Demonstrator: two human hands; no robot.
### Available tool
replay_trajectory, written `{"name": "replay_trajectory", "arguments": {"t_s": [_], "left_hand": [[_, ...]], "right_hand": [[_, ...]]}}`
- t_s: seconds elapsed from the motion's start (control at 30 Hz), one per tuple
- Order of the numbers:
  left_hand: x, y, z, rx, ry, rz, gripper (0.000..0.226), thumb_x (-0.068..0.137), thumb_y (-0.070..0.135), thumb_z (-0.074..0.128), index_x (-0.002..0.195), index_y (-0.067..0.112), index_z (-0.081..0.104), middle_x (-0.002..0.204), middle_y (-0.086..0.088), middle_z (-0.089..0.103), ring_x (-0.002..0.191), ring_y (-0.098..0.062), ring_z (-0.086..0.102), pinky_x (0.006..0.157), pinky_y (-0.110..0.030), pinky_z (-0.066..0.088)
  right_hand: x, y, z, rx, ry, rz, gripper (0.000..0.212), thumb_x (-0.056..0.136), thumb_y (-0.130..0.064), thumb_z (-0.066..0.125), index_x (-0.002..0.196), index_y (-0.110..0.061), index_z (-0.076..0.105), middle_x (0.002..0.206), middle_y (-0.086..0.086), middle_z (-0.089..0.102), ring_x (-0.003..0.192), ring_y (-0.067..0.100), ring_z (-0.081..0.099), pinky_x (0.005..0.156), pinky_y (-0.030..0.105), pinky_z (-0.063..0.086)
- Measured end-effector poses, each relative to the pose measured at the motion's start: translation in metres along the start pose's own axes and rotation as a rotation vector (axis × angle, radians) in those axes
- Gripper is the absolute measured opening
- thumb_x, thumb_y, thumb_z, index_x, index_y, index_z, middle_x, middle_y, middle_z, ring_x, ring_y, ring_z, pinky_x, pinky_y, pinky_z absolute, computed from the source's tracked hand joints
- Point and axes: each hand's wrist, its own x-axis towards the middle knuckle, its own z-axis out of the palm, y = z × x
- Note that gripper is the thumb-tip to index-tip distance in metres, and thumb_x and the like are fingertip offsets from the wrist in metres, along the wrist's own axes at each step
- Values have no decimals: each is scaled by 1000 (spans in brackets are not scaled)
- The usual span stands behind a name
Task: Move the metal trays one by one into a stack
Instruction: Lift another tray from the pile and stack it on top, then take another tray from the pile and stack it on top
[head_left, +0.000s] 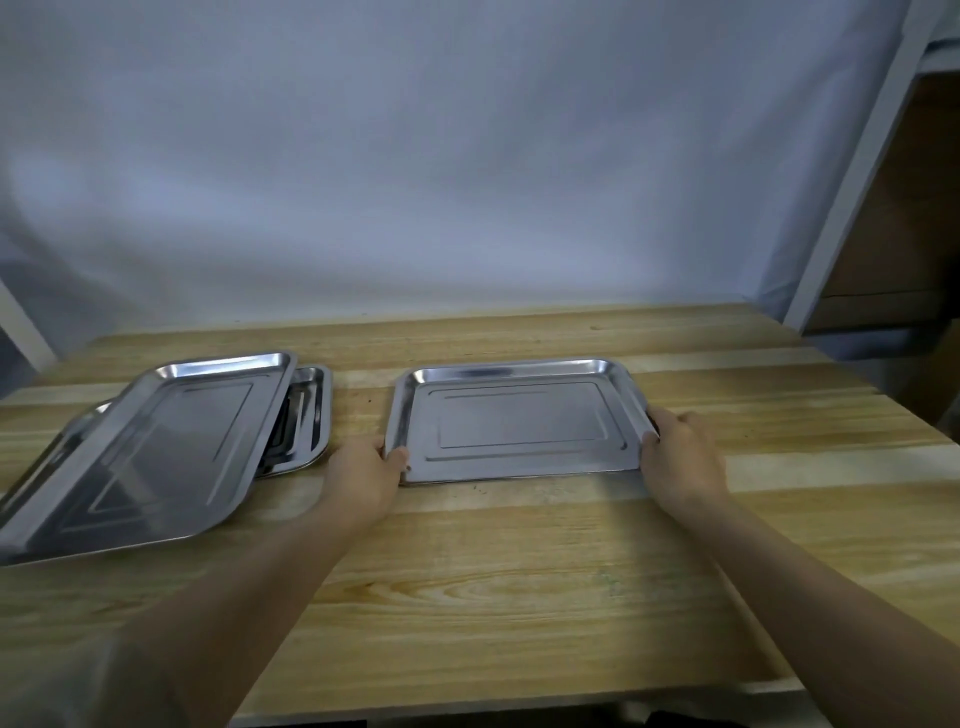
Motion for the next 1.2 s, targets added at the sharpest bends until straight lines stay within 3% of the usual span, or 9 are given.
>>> {"name": "replay_trajectory", "arguments": {"t_s": [0.13,0.23,0.33,0.47,0.67,0.77,0.9,1.0,1.2], "left_hand": [[-10,2,-6,65,-84,82,22,99,24,45,90,12,62,82,-3,62,68,-12,54,58,-23,40],[-19,-3,-16,158,-71,226,11,95,28,52,97,22,61,102,1,59,93,-13,57,86,-29,48],[-35,-12,-31,223,47,427,35,93,26,57,127,20,57,123,5,54,112,-11,52,94,-25,40],[-44,-26,-61,300,228,613,35,88,19,65,122,19,62,122,5,56,115,-8,48,96,-20,32],[-40,-62,-108,375,367,454,38,83,23,71,119,20,63,122,1,59,118,-16,48,98,-26,30],[-43,-82,-126,407,354,410,41,80,30,73,118,19,64,122,-1,60,117,-19,53,102,-34,39],[-51,-102,-138,430,278,309,56,73,49,73,122,24,62,130,3,57,123,-15,48,104,-35,34],[-54,-111,-142,385,324,246,57,70,57,72,118,27,65,128,7,58,123,-13,47,106,-40,35],[-43,-133,-162,319,495,54,54,77,46,70,124,21,61,136,-8,55,130,-30,41,109,-48,29]], "right_hand": [[-8,-7,-6,-182,-8,-33,41,96,-15,41,137,-12,47,135,17,46,124,37,39,104,46,33],[-22,-22,-7,-238,67,-158,45,93,-13,45,138,-11,47,141,16,44,129,37,35,105,45,29],[-39,-43,-4,-176,68,-330,43,92,-15,54,134,-13,54,142,15,46,133,36,34,106,47,29],[-56,-78,3,-89,7,-491,42,91,-24,59,132,-16,56,138,10,49,132,30,37,107,44,29],[-76,-124,12,24,-76,-636,40,91,-25,60,130,-18,58,130,4,51,125,23,41,101,36,29],[-82,-138,19,75,-108,-682,35,89,-21,64,124,-16,62,121,5,56,118,26,47,93,34,32],[-93,-156,27,142,-195,-712,31,90,-19,63,120,-17,64,118,2,56,114,22,49,96,32,36],[-102,-170,31,191,-270,-722,30,91,-17,60,121,-17,63,114,-1,55,111,19,50,98,36,43],[-119,-203,41,336,-461,-618,33,94,-20,58,127,-19,60,114,-6,54,101,9,53,89,22,44]]}}
